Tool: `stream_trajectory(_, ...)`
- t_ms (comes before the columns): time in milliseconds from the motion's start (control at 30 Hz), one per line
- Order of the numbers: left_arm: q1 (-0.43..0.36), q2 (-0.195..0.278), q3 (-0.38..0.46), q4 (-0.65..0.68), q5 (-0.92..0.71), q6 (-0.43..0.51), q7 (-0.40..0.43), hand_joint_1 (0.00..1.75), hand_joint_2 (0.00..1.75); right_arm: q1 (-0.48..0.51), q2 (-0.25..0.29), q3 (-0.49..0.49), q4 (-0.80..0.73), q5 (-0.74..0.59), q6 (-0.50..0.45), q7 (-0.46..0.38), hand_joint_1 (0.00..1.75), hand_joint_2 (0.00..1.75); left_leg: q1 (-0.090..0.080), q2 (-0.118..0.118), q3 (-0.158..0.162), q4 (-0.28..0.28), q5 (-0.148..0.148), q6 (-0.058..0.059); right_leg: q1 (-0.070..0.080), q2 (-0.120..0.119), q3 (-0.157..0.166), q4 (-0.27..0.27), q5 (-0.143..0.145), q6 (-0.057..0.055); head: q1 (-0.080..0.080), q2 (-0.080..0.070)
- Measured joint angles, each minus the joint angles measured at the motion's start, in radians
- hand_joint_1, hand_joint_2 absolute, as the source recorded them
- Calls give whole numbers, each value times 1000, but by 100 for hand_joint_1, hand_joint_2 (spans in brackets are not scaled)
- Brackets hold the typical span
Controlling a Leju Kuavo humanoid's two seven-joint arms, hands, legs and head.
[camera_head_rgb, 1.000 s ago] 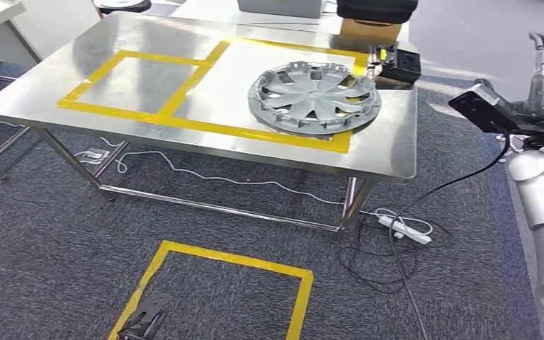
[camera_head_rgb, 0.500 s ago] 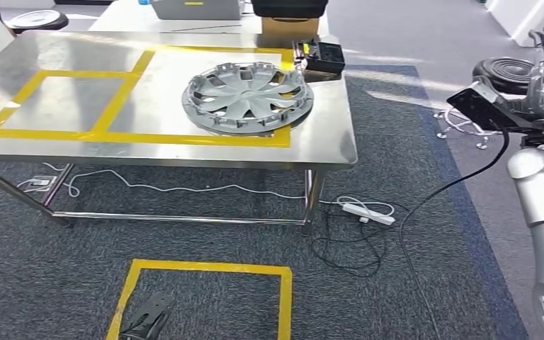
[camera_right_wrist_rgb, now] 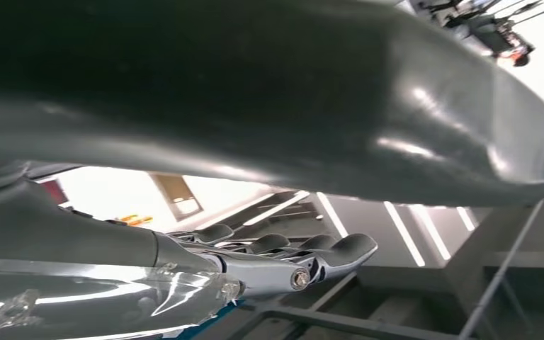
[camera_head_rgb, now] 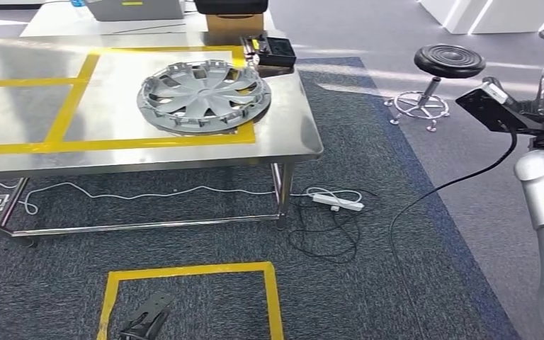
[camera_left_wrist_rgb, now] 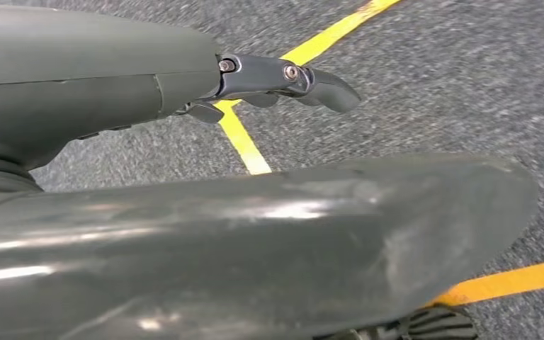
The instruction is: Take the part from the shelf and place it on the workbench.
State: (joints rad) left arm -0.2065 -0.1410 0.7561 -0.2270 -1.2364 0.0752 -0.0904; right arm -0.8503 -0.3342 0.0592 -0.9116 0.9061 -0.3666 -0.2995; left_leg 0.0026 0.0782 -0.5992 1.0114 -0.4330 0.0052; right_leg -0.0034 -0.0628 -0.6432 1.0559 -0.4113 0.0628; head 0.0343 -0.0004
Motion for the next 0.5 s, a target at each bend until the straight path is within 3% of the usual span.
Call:
stream_trajectory(33,0,0,0,0,0,0,0,0,0,-2,0,0,-1,0,0,0,0,0,-3,9,1,0,-2,-5,4,-10,13,-26,4,-6,-1,0)
stream_trajectory(67,0,0,0,0,0,0,0,0,0,-2,0,0,-2,0,0,0,0,0,-4,19,2,0,-3,-10,7,-5,12,-29,3,-11,-1,0)
stream_trajectory(133,-1,0,0,0,0,0,0,0,0,-2,0,-1,-4,0,0,1,0,0,-3,33,5,-2,-6,-22,5,23,8,-31,8,-23,-2,0)
stream_trajectory(200,-2,-1,0,0,0,0,0,0,0,-1,-1,-2,-5,0,-1,1,0,0,-1,0,-7,29,-33,-33,-2,45,8,-36,14,-32,-3,0)
stream_trajectory(267,2,-1,0,0,0,0,-1,0,0,7,0,-2,-10,-1,-1,0,0,0,1,-53,-59,142,-94,-39,-7,68,8,-37,17,-37,-6,0)
stream_trajectory(333,9,-1,0,0,0,0,-2,0,0,25,2,-2,-16,-2,-1,0,0,0,1,-70,-119,260,-135,-40,-8,94,8,-37,17,-39,-8,0)
stream_trajectory(367,12,-1,0,0,0,0,-2,0,0,33,2,-2,-19,-3,-1,0,0,0,1,-71,-131,275,-127,-39,-8,108,8,-37,18,-38,-8,0)
stream_trajectory(400,13,0,0,0,0,0,-2,0,0,38,2,-2,-22,-3,-1,1,0,0,1,-73,-124,252,-102,-38,-9,122,8,-37,18,-37,-8,0)
stream_trajectory(433,14,0,0,0,0,0,-2,0,0,41,2,-2,-24,-3,-1,1,0,0,3,-81,-102,200,-65,-37,-11,136,8,-37,19,-36,-8,0)
stream_trajectory(500,14,1,0,0,0,0,-2,0,0,42,2,-2,-31,-3,-1,2,0,0,11,-127,-44,73,-5,-35,-12,162,4,-34,19,-28,-8,0)
